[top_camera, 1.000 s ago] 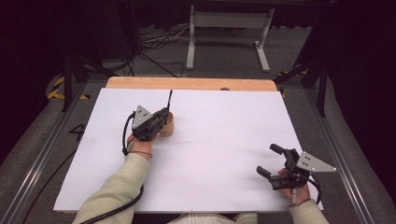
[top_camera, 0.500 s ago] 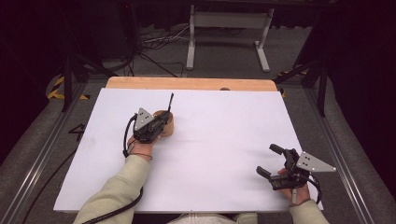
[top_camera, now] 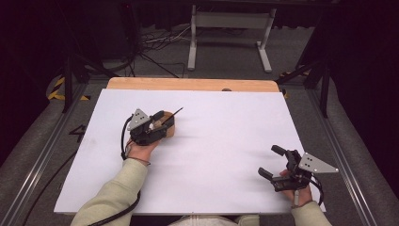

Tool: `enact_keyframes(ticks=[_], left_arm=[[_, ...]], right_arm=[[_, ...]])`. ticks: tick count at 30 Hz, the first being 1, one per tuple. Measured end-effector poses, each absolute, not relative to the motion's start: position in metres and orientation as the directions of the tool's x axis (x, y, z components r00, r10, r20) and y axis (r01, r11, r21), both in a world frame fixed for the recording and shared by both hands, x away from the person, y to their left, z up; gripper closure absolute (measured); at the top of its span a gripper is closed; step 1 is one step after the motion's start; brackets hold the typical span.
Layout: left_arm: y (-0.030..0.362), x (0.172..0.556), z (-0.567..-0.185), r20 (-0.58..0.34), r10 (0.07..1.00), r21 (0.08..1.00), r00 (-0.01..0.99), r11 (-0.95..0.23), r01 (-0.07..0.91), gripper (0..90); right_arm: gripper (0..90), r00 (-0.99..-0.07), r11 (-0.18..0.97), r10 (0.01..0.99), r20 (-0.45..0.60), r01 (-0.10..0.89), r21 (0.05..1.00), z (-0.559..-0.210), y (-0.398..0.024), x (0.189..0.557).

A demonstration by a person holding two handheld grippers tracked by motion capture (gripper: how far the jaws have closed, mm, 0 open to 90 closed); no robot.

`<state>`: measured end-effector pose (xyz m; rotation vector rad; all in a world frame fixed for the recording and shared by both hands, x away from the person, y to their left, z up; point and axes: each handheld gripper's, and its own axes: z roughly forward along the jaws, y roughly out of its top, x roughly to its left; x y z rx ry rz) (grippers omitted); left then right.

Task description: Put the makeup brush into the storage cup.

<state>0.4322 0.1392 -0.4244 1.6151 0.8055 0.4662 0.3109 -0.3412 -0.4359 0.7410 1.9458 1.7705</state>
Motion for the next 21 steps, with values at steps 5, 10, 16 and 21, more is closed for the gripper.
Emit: enact_keyframes(ticks=[5, 10, 16, 21], left_arm=[[0.145, 0.427, -0.413, -0.172, 0.665, 0.971, 0.727, -0.01, 0.238, 25.9], [0.151, 0.418, -0.402, -0.167, 0.616, 0.975, 0.77, -0.01, 0.22, 14.4], [0.163, 0.4, -0.396, -0.162, 0.563, 0.98, 0.81, -0.004, 0.199, 9.5], [0.172, 0.391, -0.392, -0.155, 0.563, 0.981, 0.812, -0.008, 0.192, 7.9]], right_arm=[[0.2, -0.777, 0.056, 0.628, 0.054, 0.113, 0.992, -0.436, -0.341, 0.311], [0.2, -0.775, 0.055, 0.629, 0.057, 0.117, 0.992, -0.436, -0.341, 0.31], [0.2, -0.771, 0.05, 0.634, 0.059, 0.117, 0.992, -0.436, -0.342, 0.309], [0.2, -0.771, 0.053, 0.635, 0.056, 0.116, 0.992, -0.436, -0.342, 0.308]])
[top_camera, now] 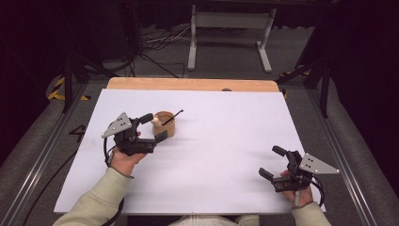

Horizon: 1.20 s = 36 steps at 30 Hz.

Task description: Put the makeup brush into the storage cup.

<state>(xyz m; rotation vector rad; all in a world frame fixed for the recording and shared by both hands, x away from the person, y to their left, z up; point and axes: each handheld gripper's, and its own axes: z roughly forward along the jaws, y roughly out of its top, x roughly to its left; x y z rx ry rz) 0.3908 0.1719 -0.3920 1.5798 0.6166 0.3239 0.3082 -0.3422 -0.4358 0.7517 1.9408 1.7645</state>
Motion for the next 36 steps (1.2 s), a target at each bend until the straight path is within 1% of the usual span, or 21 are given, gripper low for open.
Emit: enact_keyframes(ticks=[4, 10, 19, 24, 36], left_arm=[[0.181, 0.384, -0.389, -0.136, 0.564, 0.982, 0.814, -0.03, 0.185, 6.3], [0.192, 0.371, -0.391, -0.109, 0.543, 0.984, 0.832, -0.06, 0.167, 3.4], [0.202, 0.358, -0.396, -0.115, 0.524, 0.983, 0.844, -0.061, 0.172, 2.6], [0.208, 0.35, -0.399, -0.081, 0.521, 0.986, 0.849, -0.081, 0.143, 2.6], [0.221, 0.339, -0.417, -0.116, 0.512, 0.983, 0.851, -0.061, 0.171, 2.1]], right_arm=[[0.2, -0.769, 0.054, 0.636, 0.057, 0.117, 0.992, -0.436, -0.342, 0.308], [0.2, -0.769, 0.053, 0.636, 0.057, 0.117, 0.992, -0.436, -0.343, 0.309], [0.2, -0.77, 0.051, 0.635, 0.058, 0.117, 0.992, -0.436, -0.343, 0.309], [0.2, -0.771, 0.049, 0.634, 0.061, 0.118, 0.992, -0.436, -0.343, 0.309], [0.2, -0.768, 0.051, 0.638, 0.059, 0.118, 0.992, -0.436, -0.343, 0.309]])
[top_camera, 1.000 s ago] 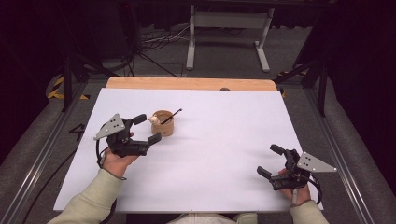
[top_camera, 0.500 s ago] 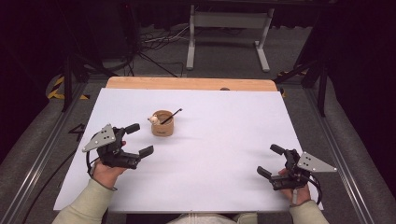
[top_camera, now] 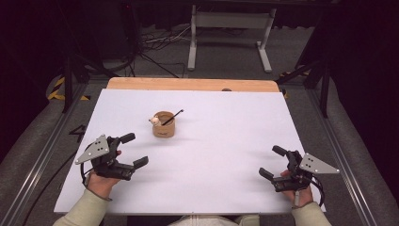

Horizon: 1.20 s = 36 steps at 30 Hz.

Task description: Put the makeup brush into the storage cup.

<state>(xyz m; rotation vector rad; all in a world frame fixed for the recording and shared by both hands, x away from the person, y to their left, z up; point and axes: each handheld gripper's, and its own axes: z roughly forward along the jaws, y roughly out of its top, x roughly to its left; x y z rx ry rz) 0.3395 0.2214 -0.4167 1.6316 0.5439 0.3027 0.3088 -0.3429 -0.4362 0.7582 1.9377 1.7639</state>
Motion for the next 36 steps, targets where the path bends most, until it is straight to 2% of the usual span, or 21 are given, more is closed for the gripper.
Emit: enact_keyframes(ticks=[7, 18, 25, 36], left_arm=[[0.23, 0.334, -0.433, -0.135, 0.505, 0.979, 0.853, -0.064, 0.193, 2.0], [0.23, 0.332, -0.449, -0.113, 0.487, 0.979, 0.866, -0.092, 0.179, 3.6], [0.231, 0.336, -0.459, -0.137, 0.522, 0.97, 0.842, -0.103, 0.221, 3.6], [0.228, 0.339, -0.462, -0.159, 0.51, 0.961, 0.845, -0.116, 0.251, 3.2]], right_arm=[[0.2, -0.769, 0.057, 0.638, 0.051, 0.113, 0.992, -0.436, -0.343, 0.309], [0.2, -0.771, 0.061, 0.635, 0.051, 0.115, 0.991, -0.436, -0.343, 0.309], [0.2, -0.771, 0.063, 0.634, 0.051, 0.118, 0.991, -0.437, -0.342, 0.31], [0.2, -0.772, 0.068, 0.634, 0.047, 0.115, 0.991, -0.437, -0.342, 0.31]])
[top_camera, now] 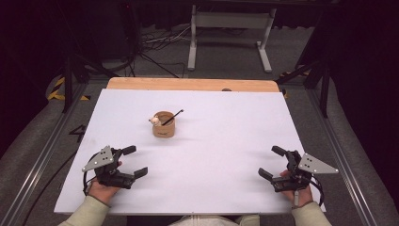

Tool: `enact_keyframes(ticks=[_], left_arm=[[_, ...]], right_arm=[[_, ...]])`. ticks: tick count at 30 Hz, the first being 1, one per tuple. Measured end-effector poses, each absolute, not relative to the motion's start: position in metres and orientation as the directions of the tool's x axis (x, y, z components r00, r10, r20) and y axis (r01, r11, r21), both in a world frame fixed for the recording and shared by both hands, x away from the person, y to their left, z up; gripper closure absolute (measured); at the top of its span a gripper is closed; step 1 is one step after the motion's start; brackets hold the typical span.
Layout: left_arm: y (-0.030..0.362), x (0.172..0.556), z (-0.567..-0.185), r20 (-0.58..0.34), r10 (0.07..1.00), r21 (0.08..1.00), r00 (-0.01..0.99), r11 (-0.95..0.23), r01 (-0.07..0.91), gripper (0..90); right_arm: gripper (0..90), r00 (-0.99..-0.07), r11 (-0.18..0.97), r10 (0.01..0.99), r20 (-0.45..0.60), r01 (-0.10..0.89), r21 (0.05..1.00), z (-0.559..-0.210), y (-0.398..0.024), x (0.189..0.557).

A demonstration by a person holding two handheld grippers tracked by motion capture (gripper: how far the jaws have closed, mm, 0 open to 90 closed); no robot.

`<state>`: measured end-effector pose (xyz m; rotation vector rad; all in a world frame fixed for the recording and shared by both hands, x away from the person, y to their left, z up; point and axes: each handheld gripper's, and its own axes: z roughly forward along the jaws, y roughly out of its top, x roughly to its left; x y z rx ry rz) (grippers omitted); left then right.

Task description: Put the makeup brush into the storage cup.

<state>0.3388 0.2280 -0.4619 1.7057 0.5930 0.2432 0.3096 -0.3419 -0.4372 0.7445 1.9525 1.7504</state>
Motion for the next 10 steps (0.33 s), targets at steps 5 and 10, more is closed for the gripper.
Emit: enact_keyframes(ticks=[5, 10], left_arm=[[0.2282, 0.3391, -0.4615, -0.169, 0.506, 0.958, 0.846, -0.119, 0.262, 3.2], [0.2275, 0.3388, -0.4605, -0.171, 0.501, 0.958, 0.849, -0.118, 0.263, 3.1]], right_arm=[[0.2, -0.771, 0.068, 0.635, 0.047, 0.116, 0.991, -0.4372, -0.3416, 0.3095], [0.2, -0.773, 0.07, 0.633, 0.043, 0.113, 0.991, -0.4371, -0.3414, 0.3097]])
